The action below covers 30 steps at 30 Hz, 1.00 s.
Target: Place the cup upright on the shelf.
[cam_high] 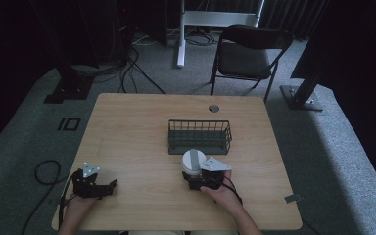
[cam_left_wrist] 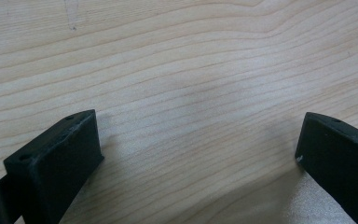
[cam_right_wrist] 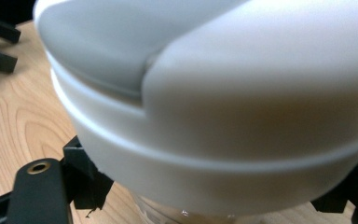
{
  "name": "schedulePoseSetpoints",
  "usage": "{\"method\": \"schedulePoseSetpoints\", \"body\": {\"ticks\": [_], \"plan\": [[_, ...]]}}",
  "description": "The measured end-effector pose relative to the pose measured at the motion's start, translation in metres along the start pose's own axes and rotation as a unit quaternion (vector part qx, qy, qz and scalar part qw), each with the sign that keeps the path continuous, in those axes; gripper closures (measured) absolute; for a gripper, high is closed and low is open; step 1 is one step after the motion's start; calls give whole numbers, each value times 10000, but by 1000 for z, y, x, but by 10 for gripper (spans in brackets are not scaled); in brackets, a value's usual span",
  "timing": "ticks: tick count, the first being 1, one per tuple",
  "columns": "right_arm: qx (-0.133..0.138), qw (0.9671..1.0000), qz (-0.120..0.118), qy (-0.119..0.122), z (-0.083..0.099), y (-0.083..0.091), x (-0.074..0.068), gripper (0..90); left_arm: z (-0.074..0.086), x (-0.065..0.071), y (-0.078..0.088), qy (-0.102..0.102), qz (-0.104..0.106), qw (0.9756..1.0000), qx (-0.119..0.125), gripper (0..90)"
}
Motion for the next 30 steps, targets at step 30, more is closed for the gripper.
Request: {"method": "schedulePoseSetpoints", "body": {"ticks": [30], "plan": [[305,9993,-81,224,-51,22,0,183,0,0,0,0,-1,10000,-1,2]]}}
Point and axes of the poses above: each handheld gripper's, and its own axes: y roughly backward along the jaws, z roughly out of its underside, x roughly to its right, the point moved 4 cm from there along -y, roughly forward along the jaws
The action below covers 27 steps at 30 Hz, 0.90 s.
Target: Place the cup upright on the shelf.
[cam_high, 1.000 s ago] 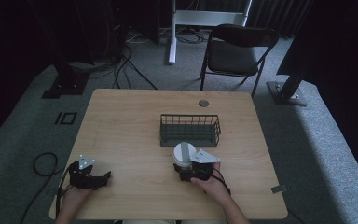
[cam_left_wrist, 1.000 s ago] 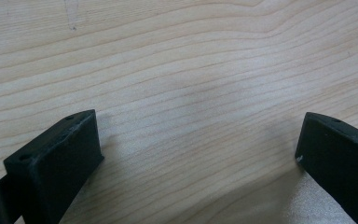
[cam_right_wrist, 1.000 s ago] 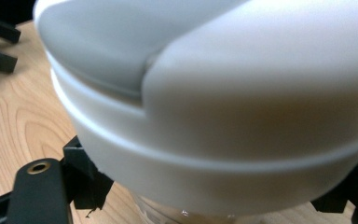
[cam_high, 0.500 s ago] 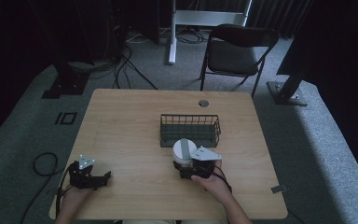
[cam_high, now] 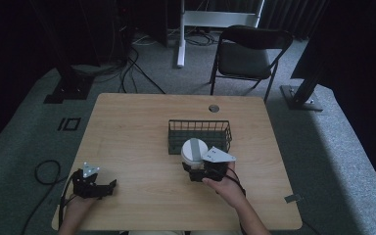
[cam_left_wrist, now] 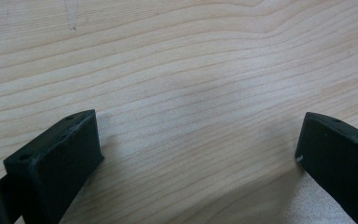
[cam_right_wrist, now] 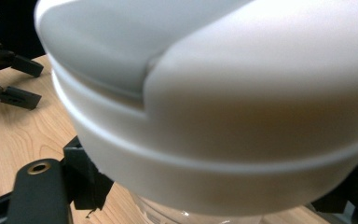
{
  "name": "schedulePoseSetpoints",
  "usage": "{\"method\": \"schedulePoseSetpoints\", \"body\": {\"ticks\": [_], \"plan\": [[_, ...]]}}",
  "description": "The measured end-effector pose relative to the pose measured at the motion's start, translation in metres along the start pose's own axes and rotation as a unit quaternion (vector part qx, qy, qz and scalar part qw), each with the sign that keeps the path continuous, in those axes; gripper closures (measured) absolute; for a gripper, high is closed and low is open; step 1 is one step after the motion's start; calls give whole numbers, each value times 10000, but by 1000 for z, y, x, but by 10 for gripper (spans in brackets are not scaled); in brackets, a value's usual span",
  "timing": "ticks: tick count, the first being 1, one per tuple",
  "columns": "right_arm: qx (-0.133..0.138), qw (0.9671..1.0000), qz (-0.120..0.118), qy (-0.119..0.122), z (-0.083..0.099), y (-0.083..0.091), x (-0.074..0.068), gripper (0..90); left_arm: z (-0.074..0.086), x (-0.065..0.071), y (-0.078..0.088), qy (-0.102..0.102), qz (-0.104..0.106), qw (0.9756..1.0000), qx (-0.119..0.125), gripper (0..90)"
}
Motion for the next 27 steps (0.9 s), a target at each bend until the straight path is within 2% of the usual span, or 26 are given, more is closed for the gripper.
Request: {"method": "schedulePoseSetpoints", "body": {"ticks": [8,12,20,27], "plan": [[81,9999,26,72,-19,1,5,183,0,0,0,2,0,10000,2,2],[143,9998,106,34,-29,1,11,183,0,0,0,-1,0,10000,-1,2],[271,9995,114,-76,-45,0,20,183,0,0,0,-3,-3,10000,1,2],[344,9988,342,-116,-58,-5,31,183,0,0,0,-5,0,10000,-1,2]]}}
Point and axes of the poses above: each handheld gripper's, and its own axes: y roughly backward along the jaws, z roughly out of its underside, x roughly to its right, the point moved 4 cm from there along -y, roughly forward along the jaws
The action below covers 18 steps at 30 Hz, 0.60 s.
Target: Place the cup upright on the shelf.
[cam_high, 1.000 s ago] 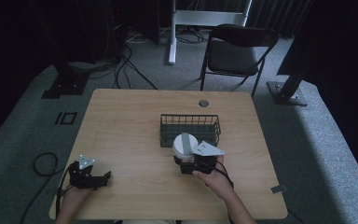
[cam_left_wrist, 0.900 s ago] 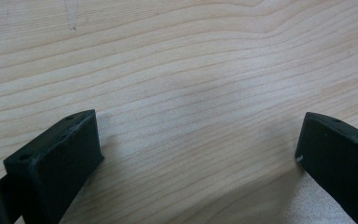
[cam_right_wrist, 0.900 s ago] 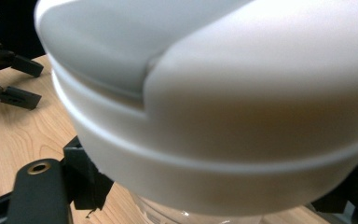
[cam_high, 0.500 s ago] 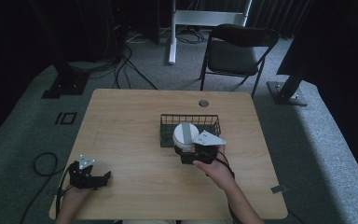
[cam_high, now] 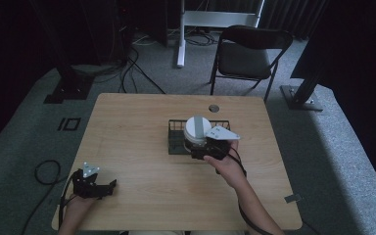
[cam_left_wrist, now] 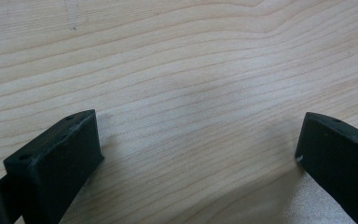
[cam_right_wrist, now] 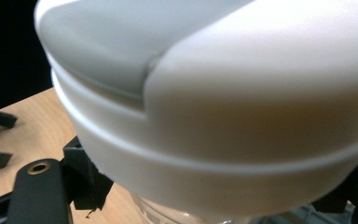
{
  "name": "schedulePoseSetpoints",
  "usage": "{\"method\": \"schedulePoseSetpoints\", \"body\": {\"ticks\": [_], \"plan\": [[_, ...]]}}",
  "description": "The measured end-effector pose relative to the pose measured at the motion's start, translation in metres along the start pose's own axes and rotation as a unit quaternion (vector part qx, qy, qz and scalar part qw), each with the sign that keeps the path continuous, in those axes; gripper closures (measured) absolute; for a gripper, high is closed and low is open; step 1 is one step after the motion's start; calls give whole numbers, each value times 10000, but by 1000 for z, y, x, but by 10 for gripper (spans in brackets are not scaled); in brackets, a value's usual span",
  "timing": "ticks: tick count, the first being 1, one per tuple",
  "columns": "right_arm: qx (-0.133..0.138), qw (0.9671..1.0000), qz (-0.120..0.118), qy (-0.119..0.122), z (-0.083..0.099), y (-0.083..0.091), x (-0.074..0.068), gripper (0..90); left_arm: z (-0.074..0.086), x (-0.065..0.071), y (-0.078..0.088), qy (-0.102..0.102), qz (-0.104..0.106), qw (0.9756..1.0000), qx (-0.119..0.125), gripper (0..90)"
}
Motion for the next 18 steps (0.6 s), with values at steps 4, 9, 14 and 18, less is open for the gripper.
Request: {"method": "schedulePoseSetpoints", "body": {"ticks": [4,9,14,18], "plan": [[-18,9998,176,39,-7,-6,6,183,0,0,0,-4,1,10000,-5,2],[-18,9993,380,54,-14,-14,15,183,0,0,0,8,-1,10000,4,2],[-8,9984,560,-88,-20,-20,24,183,0,0,0,-1,0,10000,-2,2],[-98,9964,831,-116,-22,-26,33,183,0,0,0,6,-1,10000,2,2]]}}
Point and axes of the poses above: each handheld gripper's, and its own axes: y roughly backward along the jaws, z roughly out of its underside, x roughly to its right, the point moved 4 cm from there along -y, roughly forward along the jaws
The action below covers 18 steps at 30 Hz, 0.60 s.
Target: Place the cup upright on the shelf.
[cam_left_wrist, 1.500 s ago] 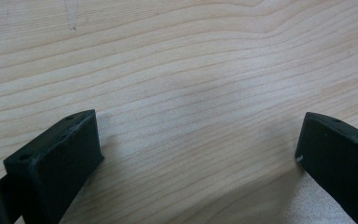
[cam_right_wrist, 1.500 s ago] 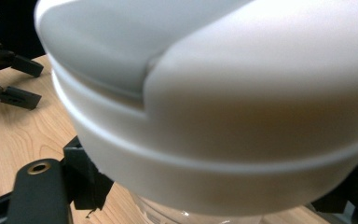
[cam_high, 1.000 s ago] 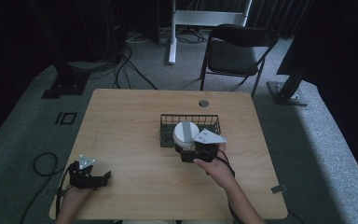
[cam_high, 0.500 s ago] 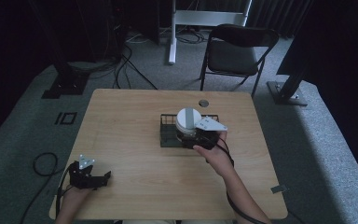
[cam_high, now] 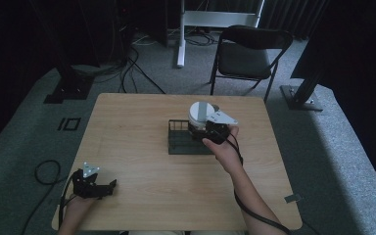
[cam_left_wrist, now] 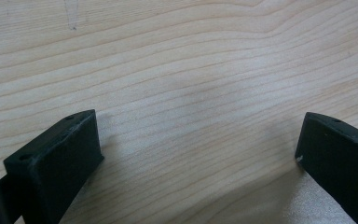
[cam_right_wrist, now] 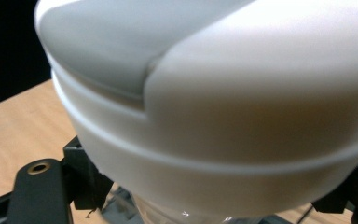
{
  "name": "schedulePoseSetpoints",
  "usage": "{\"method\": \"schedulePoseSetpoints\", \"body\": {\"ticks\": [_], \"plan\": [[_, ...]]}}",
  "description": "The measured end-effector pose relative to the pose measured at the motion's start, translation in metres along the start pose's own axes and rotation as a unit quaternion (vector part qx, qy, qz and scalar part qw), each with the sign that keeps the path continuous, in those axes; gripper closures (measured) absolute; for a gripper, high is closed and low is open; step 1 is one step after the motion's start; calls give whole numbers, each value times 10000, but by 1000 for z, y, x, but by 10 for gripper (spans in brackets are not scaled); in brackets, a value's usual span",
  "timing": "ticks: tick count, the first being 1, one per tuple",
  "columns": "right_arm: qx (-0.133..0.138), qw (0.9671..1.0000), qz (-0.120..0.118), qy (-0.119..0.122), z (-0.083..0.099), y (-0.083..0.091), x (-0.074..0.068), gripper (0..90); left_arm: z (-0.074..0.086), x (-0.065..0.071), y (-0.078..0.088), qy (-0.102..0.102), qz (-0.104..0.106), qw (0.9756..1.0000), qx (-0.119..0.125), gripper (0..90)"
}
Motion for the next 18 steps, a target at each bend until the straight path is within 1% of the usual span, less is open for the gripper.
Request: {"method": "schedulePoseSetpoints", "body": {"ticks": [1,4,5,7,9,11,13,14,18], "plan": [[-33,10000,38,-8,0,-2,2,183,0,0,0,0,0,10000,0,2],[-161,9995,254,-102,4,-10,7,183,0,0,0,-2,1,10000,0,2],[-161,9995,254,-102,4,-10,7,183,0,0,0,-2,1,10000,0,2],[-277,9987,379,-206,8,-15,10,183,0,0,0,-1,1,10000,-1,2],[-355,9982,406,-263,10,-18,10,183,0,0,0,-1,1,10000,0,2],[-393,9977,476,-273,12,-21,10,183,0,0,0,-1,1,10000,-1,2],[-429,9970,544,-346,14,-23,10,183,0,0,0,0,1,10000,0,2],[-463,9967,582,-328,14,-24,10,183,0,0,0,-2,2,10000,-3,2],[-501,9956,663,-430,16,-27,9,183,0,0,0,-2,1,10000,0,2]]}}
Point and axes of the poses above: each handheld gripper's, and its own axes: y roughly backward along the jaws, z roughly out of its underside, x roughly to its right, the point moved 4 cm from there along -y, roughly forward along the jaws
